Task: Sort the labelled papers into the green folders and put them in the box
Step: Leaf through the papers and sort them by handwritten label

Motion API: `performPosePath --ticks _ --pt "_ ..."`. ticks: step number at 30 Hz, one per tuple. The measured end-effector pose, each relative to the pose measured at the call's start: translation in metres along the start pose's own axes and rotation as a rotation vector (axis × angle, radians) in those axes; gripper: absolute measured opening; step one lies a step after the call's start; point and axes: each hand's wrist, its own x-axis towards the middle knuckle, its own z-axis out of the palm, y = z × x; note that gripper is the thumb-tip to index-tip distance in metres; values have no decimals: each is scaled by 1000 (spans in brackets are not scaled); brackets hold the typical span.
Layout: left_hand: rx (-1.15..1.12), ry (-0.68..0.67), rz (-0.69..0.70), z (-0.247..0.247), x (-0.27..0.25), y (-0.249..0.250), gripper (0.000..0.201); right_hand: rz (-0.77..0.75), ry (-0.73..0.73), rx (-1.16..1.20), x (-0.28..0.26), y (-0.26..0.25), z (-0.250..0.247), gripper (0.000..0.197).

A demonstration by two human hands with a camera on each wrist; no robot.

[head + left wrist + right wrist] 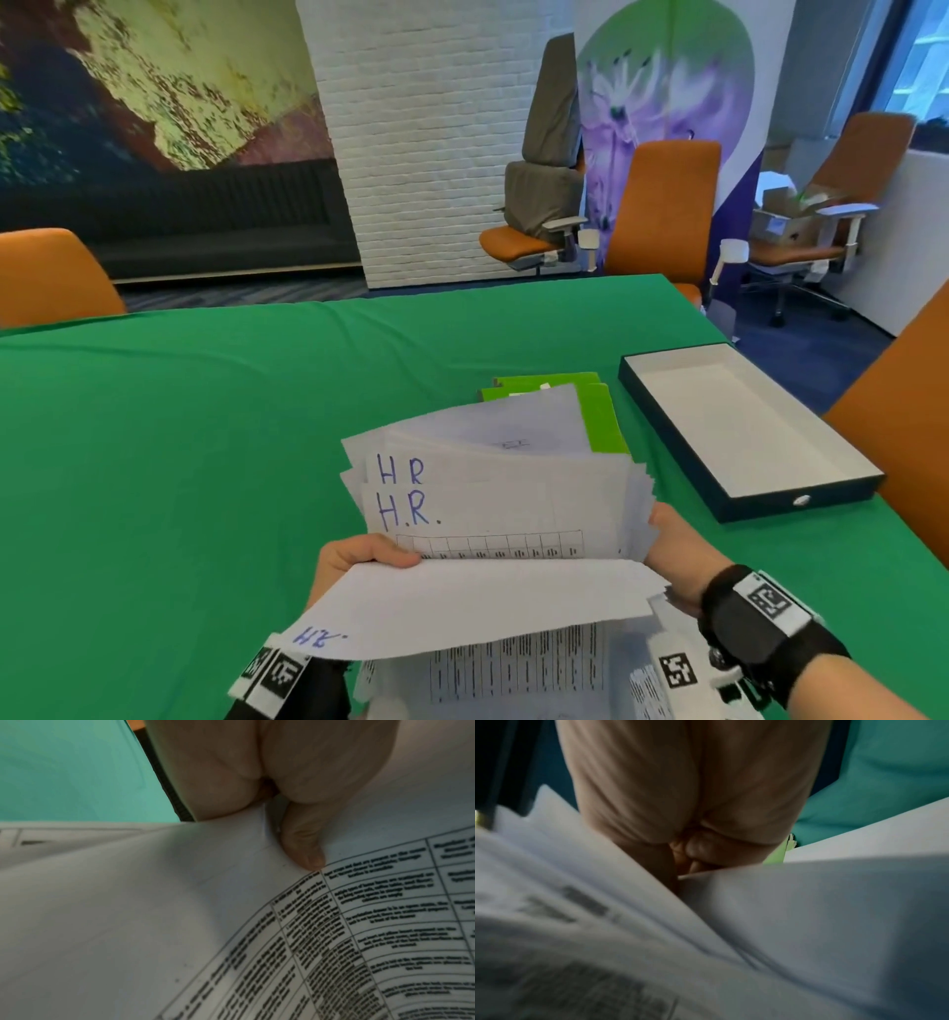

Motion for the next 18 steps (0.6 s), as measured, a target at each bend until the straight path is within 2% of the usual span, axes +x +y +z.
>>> performPosePath --ticks 3,6,10,13,16,18 --pt "-121 102 3 -6 -1 -14 28 45 -49 -144 -1 5 9 16" --pt "-113 232 -36 -20 3 -30 42 79 -90 -248 4 16 12 14" --pt "-110 284 -94 -29 2 -40 18 98 -137 -350 0 22 24 22" --pt "-94 306 -73 -29 0 -42 5 55 -79 -326 1 25 30 22" --pt "-94 303 -50 -32 0 -41 19 -26 -11 -270 0 26 33 16" --pt "-98 287 -21 -30 -2 -36 20 -48 14 -201 1 27 32 16"
